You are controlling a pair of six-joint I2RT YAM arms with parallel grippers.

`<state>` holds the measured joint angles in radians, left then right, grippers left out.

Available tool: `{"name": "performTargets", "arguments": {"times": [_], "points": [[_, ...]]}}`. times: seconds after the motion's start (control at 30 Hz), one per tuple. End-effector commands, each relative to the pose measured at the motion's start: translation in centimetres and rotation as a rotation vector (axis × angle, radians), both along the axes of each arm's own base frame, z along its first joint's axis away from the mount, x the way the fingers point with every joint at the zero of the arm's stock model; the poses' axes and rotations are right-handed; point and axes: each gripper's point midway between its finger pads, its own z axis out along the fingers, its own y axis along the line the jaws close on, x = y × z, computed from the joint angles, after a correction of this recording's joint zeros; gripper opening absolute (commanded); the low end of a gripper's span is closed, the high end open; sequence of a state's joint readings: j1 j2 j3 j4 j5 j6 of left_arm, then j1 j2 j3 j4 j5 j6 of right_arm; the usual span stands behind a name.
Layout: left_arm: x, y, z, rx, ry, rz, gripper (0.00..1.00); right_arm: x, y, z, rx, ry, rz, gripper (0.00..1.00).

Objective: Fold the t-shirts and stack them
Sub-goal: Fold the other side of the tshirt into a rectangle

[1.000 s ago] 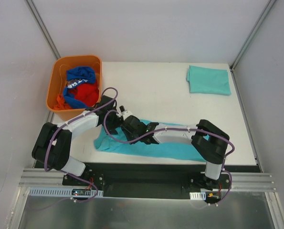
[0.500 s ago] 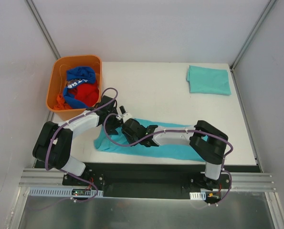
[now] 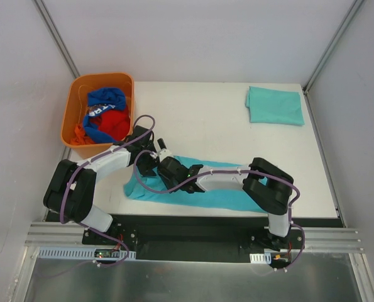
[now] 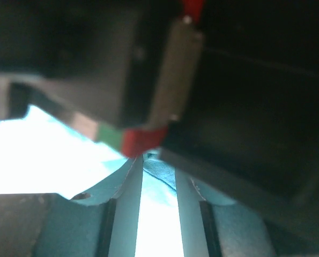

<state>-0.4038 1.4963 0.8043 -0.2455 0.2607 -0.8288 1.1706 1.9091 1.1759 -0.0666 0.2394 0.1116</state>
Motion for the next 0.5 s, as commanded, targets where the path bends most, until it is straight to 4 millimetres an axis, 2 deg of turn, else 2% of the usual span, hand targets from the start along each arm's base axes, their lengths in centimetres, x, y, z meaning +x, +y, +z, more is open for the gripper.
{"name": "performTargets", "arguments": {"times": [0.0,0.1,0.13,0.2,0.47], "points": [[-0.1,-0.2,-0.1,-0.019,0.017,0.006,0.99,0.9,1.6,1.2,0.042,-0.030,-0.011,0.33],[-0.2,-0.2,-0.2,-0.019,0.019,0.005,0.99,1.2,1.3,1.0,0.027,-0.043,-0.026,0.23],[-0.1,-0.2,-0.2,-0.019,0.017,0.007,0.99,1.3,1.2,1.1,0.019,-0.049,-0.031,0.15],[-0.1,-0.2,-0.2,-0.016,0.017,0.007,0.99,1.3,0.7,0.9,0.002,-0.047,-0.042,0.09],[0.0,0.2,-1.2,0.014,0.033,0.013,1.00,-0.2,-0.7,2.7,0.014,-0.023,-0.031,0.02]]}}
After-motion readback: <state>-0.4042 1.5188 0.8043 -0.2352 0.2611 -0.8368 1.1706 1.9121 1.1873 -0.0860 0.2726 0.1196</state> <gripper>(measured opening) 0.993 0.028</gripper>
